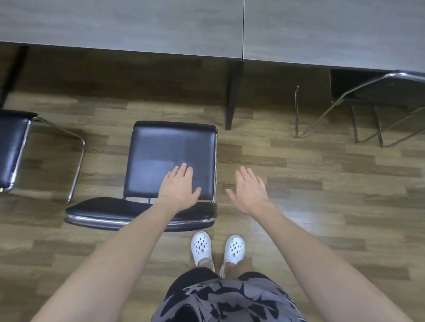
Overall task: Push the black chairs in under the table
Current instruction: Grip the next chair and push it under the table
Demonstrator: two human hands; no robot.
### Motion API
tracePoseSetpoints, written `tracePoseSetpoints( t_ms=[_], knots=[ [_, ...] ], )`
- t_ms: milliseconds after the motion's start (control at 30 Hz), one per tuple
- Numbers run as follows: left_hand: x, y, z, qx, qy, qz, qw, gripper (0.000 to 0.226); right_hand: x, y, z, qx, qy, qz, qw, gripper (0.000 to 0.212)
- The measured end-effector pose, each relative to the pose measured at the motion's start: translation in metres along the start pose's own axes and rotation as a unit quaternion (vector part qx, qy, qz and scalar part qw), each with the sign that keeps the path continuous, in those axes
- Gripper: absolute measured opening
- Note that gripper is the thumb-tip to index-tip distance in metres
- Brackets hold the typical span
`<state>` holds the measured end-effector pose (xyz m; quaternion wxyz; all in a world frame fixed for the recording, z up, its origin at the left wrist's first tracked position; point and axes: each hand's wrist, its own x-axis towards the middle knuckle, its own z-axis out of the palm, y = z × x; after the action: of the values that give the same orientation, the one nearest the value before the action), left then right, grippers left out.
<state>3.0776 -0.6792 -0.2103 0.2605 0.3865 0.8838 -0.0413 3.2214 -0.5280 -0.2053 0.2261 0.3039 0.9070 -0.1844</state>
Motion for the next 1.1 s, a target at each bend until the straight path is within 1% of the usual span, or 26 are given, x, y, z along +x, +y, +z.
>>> tracePoseSetpoints(
  t_ms=[133, 467, 533, 633, 833, 1000, 1100],
  knots=[
    [-0.007, -0.007, 0.004, 0.004, 0.000, -0.016, 1.000, 0.073, 0.002, 0.001, -0.003, -0.002, 0.004, -0.002, 1.000, 0.069],
    [-0.017, 0.001, 0.015, -0.040, 0.014, -0.059, 0.997, 0.072, 0.003, -0.005, -0.004, 0.017, 0.010, -0.058, 0.998, 0.067],
    [-0.020, 0.001, 0.018, -0.037, 0.024, -0.060, 0.997, 0.071, 0.003, -0.006, -0.003, 0.020, 0.017, -0.066, 0.998, 0.066],
    [-0.023, -0.003, 0.020, -0.049, 0.025, -0.062, 0.997, 0.070, 0.003, -0.010, -0.002, 0.019, 0.003, -0.076, 0.997, 0.068],
    [-0.026, -0.020, 0.023, -0.042, 0.023, -0.060, 0.997, 0.077, 0.006, -0.023, 0.005, 0.021, -0.011, -0.093, 0.995, 0.071],
    [-0.019, -0.053, 0.020, -0.012, -0.023, -0.052, 0.998, 0.077, 0.008, -0.049, 0.018, 0.019, -0.027, -0.110, 0.993, 0.073],
    [-0.017, -0.081, 0.016, 0.001, -0.037, -0.057, 0.998, 0.079, 0.014, -0.070, 0.024, 0.014, -0.065, -0.108, 0.992, 0.081]
  ],
)
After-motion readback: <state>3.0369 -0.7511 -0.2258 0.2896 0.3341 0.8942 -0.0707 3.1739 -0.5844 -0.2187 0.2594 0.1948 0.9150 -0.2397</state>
